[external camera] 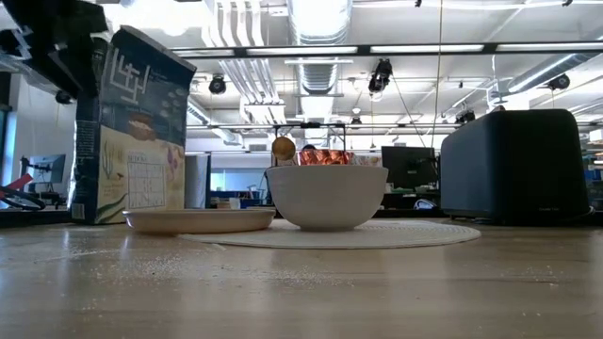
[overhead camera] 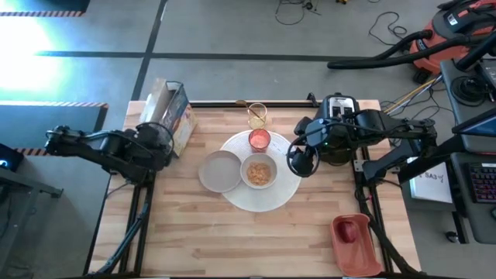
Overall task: Arrange a breakfast setting
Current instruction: Pour the cereal from the cereal box into the white bowl, then adjust the bowl
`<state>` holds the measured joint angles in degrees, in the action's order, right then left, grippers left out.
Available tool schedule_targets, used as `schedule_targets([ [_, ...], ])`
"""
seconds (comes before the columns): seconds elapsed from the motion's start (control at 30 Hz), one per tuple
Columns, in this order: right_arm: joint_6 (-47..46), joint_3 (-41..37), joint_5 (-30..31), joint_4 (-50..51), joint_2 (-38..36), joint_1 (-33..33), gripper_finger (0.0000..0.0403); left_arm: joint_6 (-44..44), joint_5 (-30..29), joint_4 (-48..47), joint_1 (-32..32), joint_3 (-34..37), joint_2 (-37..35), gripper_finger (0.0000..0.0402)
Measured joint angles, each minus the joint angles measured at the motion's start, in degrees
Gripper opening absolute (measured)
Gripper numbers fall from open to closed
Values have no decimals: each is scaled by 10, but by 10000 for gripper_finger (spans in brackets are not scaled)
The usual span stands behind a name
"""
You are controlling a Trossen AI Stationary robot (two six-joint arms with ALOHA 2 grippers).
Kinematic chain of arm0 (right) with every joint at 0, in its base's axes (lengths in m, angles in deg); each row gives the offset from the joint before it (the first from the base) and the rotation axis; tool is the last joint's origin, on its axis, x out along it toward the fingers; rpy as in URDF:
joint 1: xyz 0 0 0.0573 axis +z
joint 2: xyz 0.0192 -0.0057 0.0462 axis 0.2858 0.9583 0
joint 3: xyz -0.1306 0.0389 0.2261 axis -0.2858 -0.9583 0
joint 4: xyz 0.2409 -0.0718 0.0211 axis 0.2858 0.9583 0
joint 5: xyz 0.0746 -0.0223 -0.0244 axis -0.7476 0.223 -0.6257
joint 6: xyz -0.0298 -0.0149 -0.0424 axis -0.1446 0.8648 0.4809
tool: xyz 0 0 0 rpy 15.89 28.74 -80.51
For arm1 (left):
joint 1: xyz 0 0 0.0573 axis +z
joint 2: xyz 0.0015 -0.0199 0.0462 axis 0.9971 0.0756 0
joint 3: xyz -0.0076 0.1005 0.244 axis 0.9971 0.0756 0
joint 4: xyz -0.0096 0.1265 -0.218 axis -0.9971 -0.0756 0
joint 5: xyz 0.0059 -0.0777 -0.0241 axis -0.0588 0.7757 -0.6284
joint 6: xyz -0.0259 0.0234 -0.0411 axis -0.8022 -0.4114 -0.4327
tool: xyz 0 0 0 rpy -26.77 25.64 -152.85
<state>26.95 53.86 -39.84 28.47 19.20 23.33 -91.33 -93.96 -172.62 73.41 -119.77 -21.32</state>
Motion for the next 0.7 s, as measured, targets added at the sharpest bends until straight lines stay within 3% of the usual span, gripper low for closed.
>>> schedule_targets([
  [0.37, -67, -37, -1, 56, 0, 5, 221, 72, 177, 50, 0, -39, 1, 187],
  [0.7, -96, -104, -48, 56, 0, 9, 221, 132, 209, 104, -1, -37, 31, 187],
])
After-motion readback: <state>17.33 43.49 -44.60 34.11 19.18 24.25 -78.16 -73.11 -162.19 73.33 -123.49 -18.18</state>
